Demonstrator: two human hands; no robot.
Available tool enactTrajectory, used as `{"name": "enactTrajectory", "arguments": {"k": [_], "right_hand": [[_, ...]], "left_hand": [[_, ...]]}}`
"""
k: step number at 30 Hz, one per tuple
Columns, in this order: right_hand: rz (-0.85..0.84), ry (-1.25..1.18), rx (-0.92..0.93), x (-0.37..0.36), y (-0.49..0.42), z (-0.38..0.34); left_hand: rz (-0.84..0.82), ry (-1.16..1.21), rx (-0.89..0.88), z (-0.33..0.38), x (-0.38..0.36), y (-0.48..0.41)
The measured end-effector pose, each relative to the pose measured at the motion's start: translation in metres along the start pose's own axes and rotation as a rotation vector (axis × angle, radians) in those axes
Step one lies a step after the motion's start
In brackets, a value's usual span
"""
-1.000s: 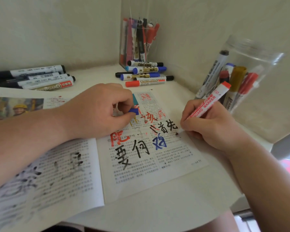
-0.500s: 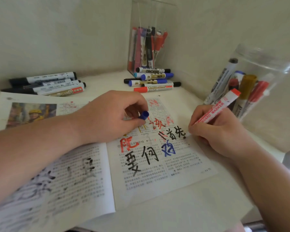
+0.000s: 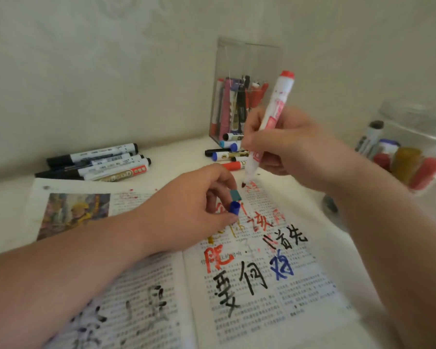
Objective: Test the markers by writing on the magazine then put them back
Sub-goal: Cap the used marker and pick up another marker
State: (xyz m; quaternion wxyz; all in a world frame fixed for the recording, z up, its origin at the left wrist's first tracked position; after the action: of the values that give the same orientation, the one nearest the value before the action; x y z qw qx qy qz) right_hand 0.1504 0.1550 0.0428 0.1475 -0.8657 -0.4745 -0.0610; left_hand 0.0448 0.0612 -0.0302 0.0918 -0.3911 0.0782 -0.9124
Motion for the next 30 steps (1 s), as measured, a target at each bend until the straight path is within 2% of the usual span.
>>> {"name": "enactTrajectory", "arguments": {"k": [4, 7, 10, 13, 17, 20, 25, 30], "right_hand": [[-0.058, 0.178, 0.067, -0.008, 0.005, 0.028], [-0.057, 0.144, 0.072, -0.001, 0.006, 0.031], [-0.072, 0.176, 0.038, -0.002, 0.006, 0.036], [-0.098, 0.313, -0.012, -0.008, 0.008, 0.041], [-0.066, 0.413, 0.005, -0.013, 0.011, 0.035], [-0.061, 0.453, -0.051, -0.008, 0.012, 0.036], [-0.062, 0.507, -0.079, -0.017, 0.015, 0.034], [-0.059, 0.549, -0.087, -0.023, 0.019, 0.033]], "left_hand": [[0.007, 0.004, -0.032, 0.001, 0.001, -0.001], [-0.003, 0.004, -0.026, 0.001, 0.000, -0.002], [-0.002, 0.016, -0.018, 0.002, 0.000, -0.002], [0.004, 0.032, -0.028, 0.003, 0.000, -0.002], [0.007, 0.056, -0.020, 0.002, 0.000, -0.001], [0.001, 0.070, -0.003, 0.003, 0.000, -0.002], [0.015, -0.063, -0.021, 0.002, 0.002, -0.003], [0.000, -0.060, -0.006, 0.001, 0.004, -0.002]]}}
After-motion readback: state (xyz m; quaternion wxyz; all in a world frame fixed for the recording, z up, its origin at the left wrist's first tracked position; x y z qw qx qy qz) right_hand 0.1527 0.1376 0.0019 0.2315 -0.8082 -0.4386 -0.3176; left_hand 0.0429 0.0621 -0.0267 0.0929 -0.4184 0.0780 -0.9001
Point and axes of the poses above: each hand's wrist, its own y-axis away from the middle knuckle, its own x-axis out of the back of the hand, z = x × y, the point moved 6 cm from there along -y, towards the middle knuckle, and after that the axes turned 5 degrees about -y, right-handed, at the moved point
